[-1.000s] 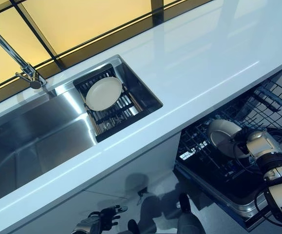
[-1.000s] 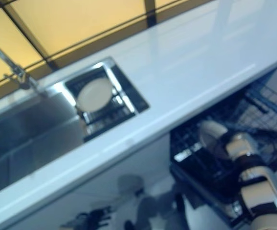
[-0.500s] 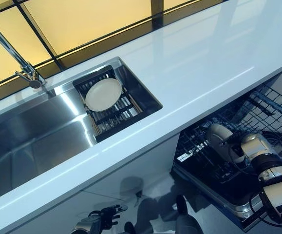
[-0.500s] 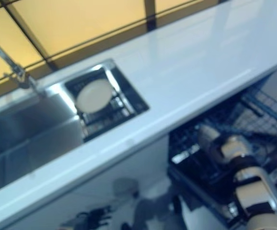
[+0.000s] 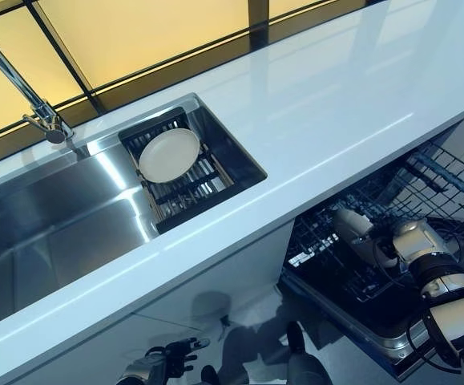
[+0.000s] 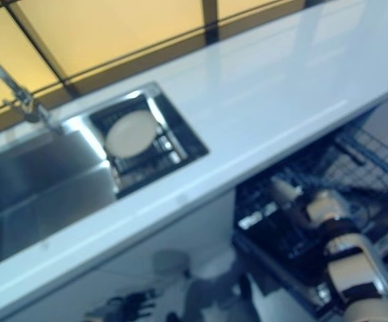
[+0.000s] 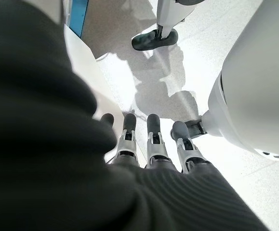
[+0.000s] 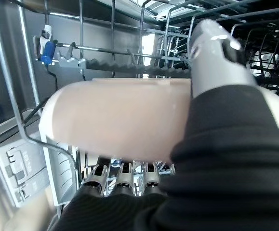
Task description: Take plates into dishwasher
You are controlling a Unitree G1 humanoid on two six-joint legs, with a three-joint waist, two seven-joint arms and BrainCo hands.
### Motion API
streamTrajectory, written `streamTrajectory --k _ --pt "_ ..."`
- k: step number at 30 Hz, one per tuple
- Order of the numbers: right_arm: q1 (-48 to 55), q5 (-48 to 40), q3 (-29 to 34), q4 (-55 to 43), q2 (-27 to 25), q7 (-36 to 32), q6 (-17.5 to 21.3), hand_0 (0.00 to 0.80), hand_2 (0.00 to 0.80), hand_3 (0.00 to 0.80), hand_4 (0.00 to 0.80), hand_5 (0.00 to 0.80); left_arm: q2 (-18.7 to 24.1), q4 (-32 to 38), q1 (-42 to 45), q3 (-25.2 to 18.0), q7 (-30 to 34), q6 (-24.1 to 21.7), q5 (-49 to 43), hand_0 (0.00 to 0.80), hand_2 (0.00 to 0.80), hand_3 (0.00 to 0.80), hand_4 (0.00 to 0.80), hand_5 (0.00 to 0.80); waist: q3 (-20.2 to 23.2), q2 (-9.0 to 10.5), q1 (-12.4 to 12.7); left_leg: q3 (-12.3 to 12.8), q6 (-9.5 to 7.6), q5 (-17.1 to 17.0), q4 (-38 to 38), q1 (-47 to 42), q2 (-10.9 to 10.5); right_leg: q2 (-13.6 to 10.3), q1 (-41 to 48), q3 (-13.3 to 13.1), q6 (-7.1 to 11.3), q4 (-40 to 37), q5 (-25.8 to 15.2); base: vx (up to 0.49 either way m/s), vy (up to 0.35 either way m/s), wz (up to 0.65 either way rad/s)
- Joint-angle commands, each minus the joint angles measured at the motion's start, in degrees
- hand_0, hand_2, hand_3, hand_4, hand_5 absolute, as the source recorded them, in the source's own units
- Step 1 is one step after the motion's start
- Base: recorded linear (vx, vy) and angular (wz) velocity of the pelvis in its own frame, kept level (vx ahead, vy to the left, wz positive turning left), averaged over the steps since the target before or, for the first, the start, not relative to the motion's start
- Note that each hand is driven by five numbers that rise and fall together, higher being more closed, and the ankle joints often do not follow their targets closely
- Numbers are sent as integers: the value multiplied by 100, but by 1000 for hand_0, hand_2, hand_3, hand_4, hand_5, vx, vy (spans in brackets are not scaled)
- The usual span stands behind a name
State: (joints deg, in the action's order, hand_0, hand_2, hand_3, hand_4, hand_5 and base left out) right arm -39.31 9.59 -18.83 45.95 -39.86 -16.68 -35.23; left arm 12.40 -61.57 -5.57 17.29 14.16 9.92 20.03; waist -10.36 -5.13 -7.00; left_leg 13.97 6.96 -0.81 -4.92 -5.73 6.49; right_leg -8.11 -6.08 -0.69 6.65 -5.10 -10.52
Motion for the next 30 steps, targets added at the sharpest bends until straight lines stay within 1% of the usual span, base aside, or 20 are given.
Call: streamTrajectory --k 1,8,11,14,15,18,22,23,25,27,28,30 --pt "-691 226 -396 -31 -359 -95 -45 0 0 0 0 0 341 -119 -316 177 -23 64 42 0 0 0 0 0 28 455 -33 -192 -137 -30 -8 -43 55 -32 240 -159 149 10 180 0 0 0" --pt "-808 234 -340 -468 -1013 -579 -98 0 0 0 0 0 433 -131 -254 93 19 99 -75 0 0 0 0 0 104 620 -119 -124 -116 -37 -8 -122 88 23 292 -202 166 10 158 0 0 0" --pt "-990 227 -350 -618 -1607 -969 -9 0 0 0 0 0 502 -153 -194 37 72 91 -149 0 0 0 0 0 183 747 -174 -70 -105 -43 -8 -171 111 62 323 -232 179 10 142 23 15 -2" --pt "-1273 168 -493 -595 -2079 -1195 89 0 0 0 0 0 529 -187 -141 39 79 52 -168 0 0 0 0 0 261 853 -202 -39 -100 -41 -8 -201 124 99 346 -267 181 10 136 35 16 -6" --pt "-1405 95 -569 -534 -2266 -1270 140 0 0 0 0 0 542 -205 -120 43 71 38 -166 0 0 0 0 0 292 895 -207 -27 -97 -40 -8 -212 129 111 356 -273 185 10 133 37 7 -11" --pt "-1821 -101 -869 -205 -2596 -1507 259 0 0 0 0 0 569 -287 -82 58 39 -21 -140 0 0 0 0 0 374 999 -205 -8 -99 -38 -8 -243 134 140 380 -289 183 10 125 46 -2 -14" --pt "-2350 -345 -1175 489 -2879 -1822 571 0 0 0 0 0 584 -391 -5 56 5 -112 -113 0 0 0 0 0 480 1094 -144 -10 -108 -34 -8 -280 143 153 439 -267 171 10 138 56 -12 -3" --pt "-2457 -458 -1243 652 -2952 -1898 548 0 0 0 0 0 588 -418 15 51 -10 -135 -109 0 0 0 0 0 501 1121 -118 -18 -112 -34 -8 -278 142 153 458 -255 166 10 144 49 -36 -1" --pt "-2630 -614 -1292 951 -3066 -1868 586 0 0 0 0 0 617 -490 76 21 -23 -231 -98 0 0 0 0 0 539 1163 -70 -45 -114 -41 -8 -274 146 151 486 -217 169 10 150 46 -41 0" --pt "-2888 -713 -1414 1219 -3152 -1697 543 0 0 0 0 0 661 -552 104 -11 -26 -292 -60 0 0 0 0 0 576 1193 -29 -78 -110 -61 -8 -259 146 155 493 -185 167 10 144 35 -26 2" --pt "-2995 -748 -1442 1341 -3204 -1566 483 0 0 0 0 0 665 -571 113 -13 -39 -306 -43 0 0 0 0 0 586 1204 -11 -101 -112 -61 -8 -256 146 153 504 -170 166 10 144 34 -37 1" --pt "-3188 -737 -1468 1570 -3335 -1252 483 0 0 0 0 0 695 -624 132 4 -52 -360 -9 0 0 0 0 0 607 1230 30 -135 -121 -58 -8 -247 148 146 527 -134 176 10 147 28 -47 3"
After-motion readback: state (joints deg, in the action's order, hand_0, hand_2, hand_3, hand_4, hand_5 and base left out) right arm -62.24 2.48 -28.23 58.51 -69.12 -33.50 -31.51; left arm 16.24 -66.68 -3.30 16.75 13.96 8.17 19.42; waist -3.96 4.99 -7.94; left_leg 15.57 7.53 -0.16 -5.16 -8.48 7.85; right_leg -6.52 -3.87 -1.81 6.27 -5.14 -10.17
